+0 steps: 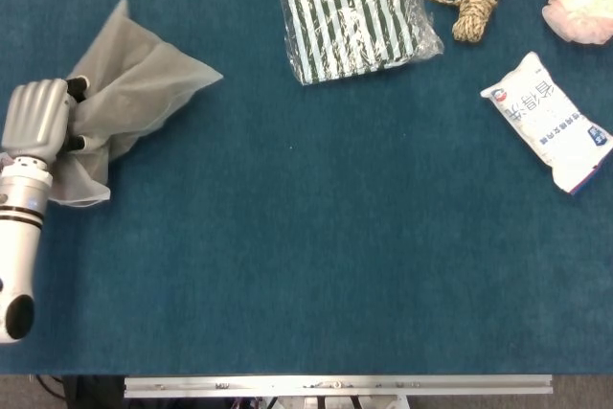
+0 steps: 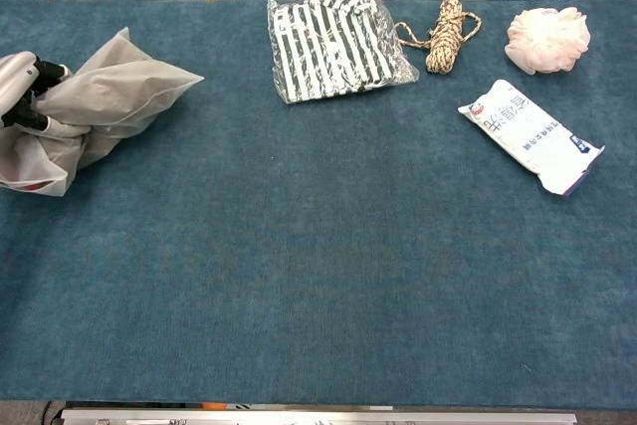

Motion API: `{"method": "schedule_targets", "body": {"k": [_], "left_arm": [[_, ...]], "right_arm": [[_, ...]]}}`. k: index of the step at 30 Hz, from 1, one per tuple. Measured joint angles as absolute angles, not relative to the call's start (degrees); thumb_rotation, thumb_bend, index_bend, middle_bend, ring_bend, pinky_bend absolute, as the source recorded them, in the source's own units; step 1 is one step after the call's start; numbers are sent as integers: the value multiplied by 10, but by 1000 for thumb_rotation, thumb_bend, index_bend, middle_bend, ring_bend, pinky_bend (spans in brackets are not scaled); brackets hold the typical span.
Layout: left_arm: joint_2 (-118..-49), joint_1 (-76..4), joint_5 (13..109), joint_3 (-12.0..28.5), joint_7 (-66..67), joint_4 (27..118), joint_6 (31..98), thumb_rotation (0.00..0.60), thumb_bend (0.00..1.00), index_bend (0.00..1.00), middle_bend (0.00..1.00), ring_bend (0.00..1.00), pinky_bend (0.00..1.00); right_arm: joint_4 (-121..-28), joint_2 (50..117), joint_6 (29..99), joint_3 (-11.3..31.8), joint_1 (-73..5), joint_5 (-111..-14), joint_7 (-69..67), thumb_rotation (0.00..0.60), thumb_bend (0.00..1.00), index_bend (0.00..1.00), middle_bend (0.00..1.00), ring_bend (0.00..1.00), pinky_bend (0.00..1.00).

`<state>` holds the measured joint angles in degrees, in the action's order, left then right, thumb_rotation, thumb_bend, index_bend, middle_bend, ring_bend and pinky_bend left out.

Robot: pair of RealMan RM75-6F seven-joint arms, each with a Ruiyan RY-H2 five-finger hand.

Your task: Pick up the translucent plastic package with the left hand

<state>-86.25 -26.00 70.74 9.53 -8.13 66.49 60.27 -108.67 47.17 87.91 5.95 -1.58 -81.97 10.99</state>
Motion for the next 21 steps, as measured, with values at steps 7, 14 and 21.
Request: {"method": "schedule_targets", "body": {"k": [7, 14, 21], "left_arm": [[-795, -263, 789, 91, -240, 720, 618, 600, 528, 775, 794, 768, 1000], [-719, -268, 823, 95, -303, 846, 629, 600, 527, 775, 794, 767, 1000], [-660, -278, 829, 104, -309, 982, 626, 600, 527, 774, 790, 765, 1000]], "right_arm": [[-1094, 473, 875, 62, -30, -849, 114, 600, 217, 311, 391, 360, 598], [-1106, 483, 851, 71, -71, -903, 114, 600, 214, 239, 364, 336, 587], [-1133, 510, 791, 88, -136, -932, 129, 600, 110, 50, 243, 224, 475]]}}
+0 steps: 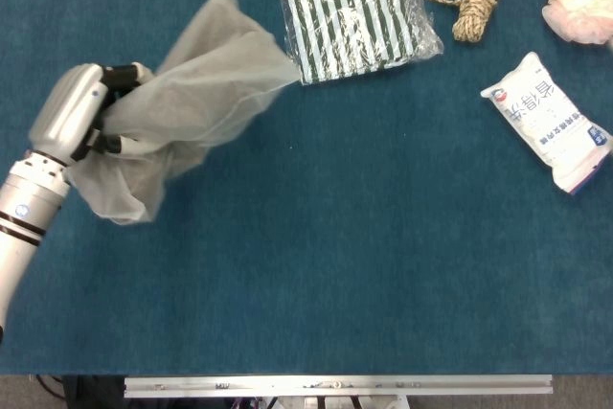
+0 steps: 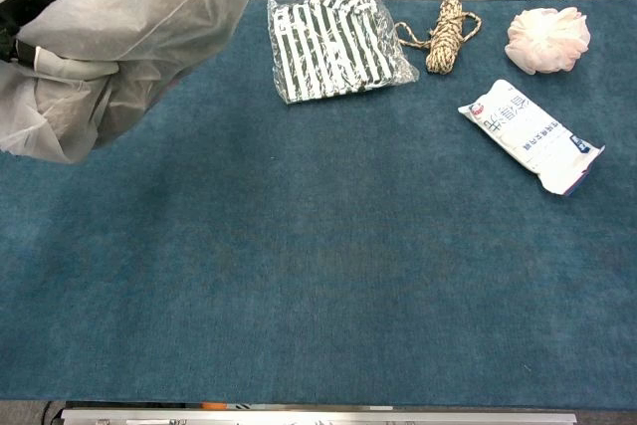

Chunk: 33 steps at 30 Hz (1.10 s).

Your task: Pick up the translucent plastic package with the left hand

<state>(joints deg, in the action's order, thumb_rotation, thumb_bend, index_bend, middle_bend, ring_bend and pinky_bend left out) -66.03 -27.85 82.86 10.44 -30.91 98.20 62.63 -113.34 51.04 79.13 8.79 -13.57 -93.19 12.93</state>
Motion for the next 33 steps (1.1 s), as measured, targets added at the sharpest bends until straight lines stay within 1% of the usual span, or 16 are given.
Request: {"method": "schedule_targets", "body": {"k": [2, 4, 10, 20, 33], "left_arm": [[-647, -283, 824, 108, -301, 1019, 623, 600, 528, 774, 789, 764, 1000], [-637, -287, 816, 112, -294, 1048, 618, 600, 528, 772, 788, 764, 1000], [-622, -303, 781, 125, -258, 1117, 602, 600, 527, 769, 787, 762, 1000], [-631, -325, 755, 130, -218, 1178, 587, 600, 528, 762, 785, 760, 1000], [-637, -345, 725, 144, -221, 1212, 569, 600, 526, 760, 782, 759, 1000]], "right_arm": [[-1142, 524, 769, 95, -157, -933, 137, 600, 73, 12, 207, 190, 446], [-1150, 536, 749, 100, -177, -931, 145, 600, 50, 0, 172, 162, 424], [-1175, 590, 688, 122, -240, -908, 179, 600, 47, 0, 124, 129, 405], [-1175, 682, 650, 158, -318, -854, 243, 600, 47, 0, 101, 116, 389], [-1146, 777, 613, 182, -403, -775, 300, 600, 50, 0, 105, 116, 388]]}}
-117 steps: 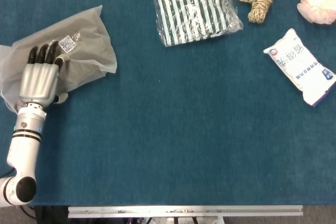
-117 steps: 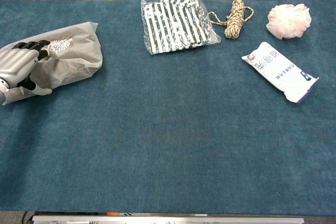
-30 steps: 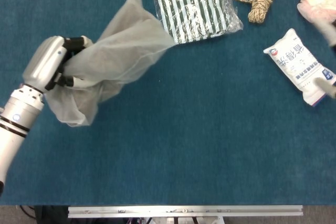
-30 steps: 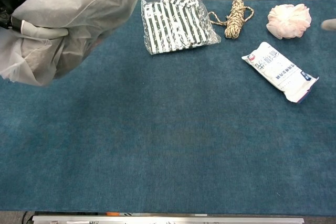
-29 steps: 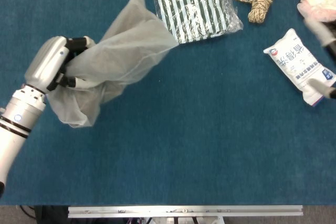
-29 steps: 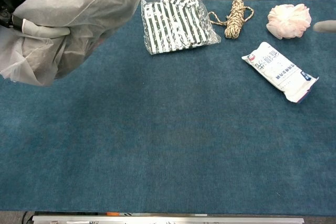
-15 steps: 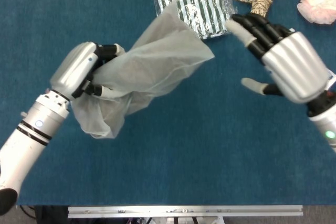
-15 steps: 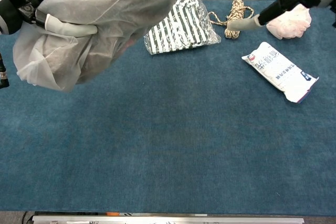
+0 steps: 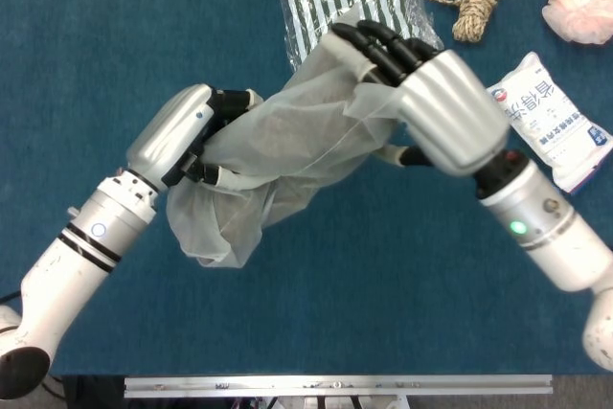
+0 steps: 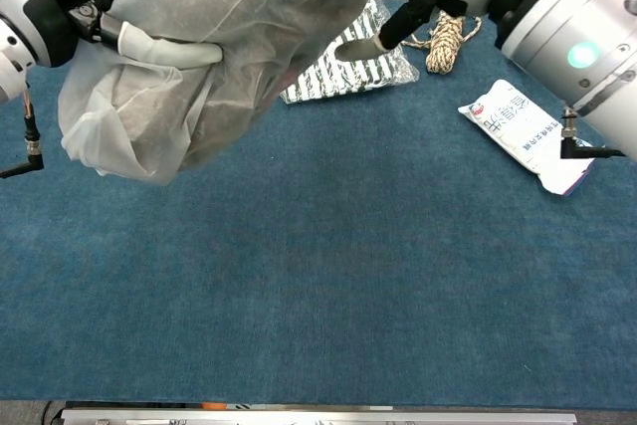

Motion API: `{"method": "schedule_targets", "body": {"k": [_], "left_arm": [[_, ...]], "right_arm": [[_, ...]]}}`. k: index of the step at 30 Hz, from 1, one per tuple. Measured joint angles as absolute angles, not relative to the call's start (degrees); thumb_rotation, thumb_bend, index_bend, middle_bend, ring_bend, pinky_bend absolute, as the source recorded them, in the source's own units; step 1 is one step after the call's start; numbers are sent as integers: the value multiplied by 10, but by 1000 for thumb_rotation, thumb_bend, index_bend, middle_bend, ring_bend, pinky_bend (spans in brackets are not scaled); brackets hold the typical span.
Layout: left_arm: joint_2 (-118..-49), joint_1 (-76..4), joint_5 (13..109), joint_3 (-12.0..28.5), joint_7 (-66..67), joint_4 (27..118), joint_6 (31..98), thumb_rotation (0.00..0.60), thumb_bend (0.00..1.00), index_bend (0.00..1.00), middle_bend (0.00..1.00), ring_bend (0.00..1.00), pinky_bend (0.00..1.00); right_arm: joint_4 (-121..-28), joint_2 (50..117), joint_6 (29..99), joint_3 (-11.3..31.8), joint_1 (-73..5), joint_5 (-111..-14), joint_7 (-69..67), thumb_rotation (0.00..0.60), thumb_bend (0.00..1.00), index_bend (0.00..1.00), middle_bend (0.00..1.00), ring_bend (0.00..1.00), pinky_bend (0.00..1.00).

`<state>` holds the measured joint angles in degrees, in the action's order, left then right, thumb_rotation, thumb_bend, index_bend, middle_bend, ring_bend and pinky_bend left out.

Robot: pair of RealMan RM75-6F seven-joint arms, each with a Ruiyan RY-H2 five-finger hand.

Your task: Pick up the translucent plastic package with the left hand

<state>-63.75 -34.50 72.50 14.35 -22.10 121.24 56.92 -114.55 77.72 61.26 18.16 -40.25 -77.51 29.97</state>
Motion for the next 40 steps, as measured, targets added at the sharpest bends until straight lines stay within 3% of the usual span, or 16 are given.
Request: {"method": "schedule_targets", "body": {"k": [2, 4, 6, 8, 11, 13, 15, 20, 23, 40], "left_arm": [[-638, -347, 723, 145, -220, 1213, 569, 600, 526, 758, 780, 758, 1000], [-638, -347, 721, 146, -222, 1213, 569, 600, 523, 750, 777, 756, 1000], [-636, -348, 719, 146, -225, 1212, 568, 600, 521, 731, 771, 751, 1000], [-633, -348, 719, 147, -229, 1209, 566, 600, 514, 691, 758, 733, 1000], [-625, -346, 723, 144, -234, 1205, 562, 600, 438, 562, 672, 625, 952], [-617, -345, 727, 142, -239, 1203, 557, 600, 379, 456, 567, 501, 863], [-606, -343, 733, 139, -248, 1200, 551, 600, 356, 392, 484, 420, 789], [-571, -341, 745, 130, -273, 1192, 526, 600, 300, 143, 150, 99, 395], [-551, -337, 755, 124, -288, 1178, 516, 600, 285, 85, 71, 18, 281], [-539, -310, 741, 99, -271, 1076, 532, 600, 280, 57, 13, 0, 235]], "right_arm": [[-1140, 788, 606, 184, -415, -763, 306, 600, 118, 19, 183, 155, 404], [-1133, 798, 607, 185, -422, -762, 313, 600, 243, 148, 322, 271, 485], [-1121, 810, 618, 184, -426, -768, 322, 600, 367, 389, 479, 445, 647], [-1105, 825, 629, 182, -429, -776, 325, 600, 466, 556, 594, 570, 764], [-1079, 844, 645, 180, -433, -788, 323, 600, 555, 712, 712, 692, 879], [-1066, 853, 656, 179, -434, -793, 315, 600, 608, 767, 755, 738, 934], [-1054, 859, 666, 178, -435, -800, 307, 600, 645, 799, 779, 765, 970], [-1044, 862, 685, 172, -430, -810, 297, 600, 679, 847, 813, 802, 1000], [-1043, 857, 695, 170, -425, -817, 286, 600, 679, 860, 822, 809, 1000], [-1078, 781, 774, 131, -361, -904, 232, 600, 678, 862, 826, 814, 1000]]}}
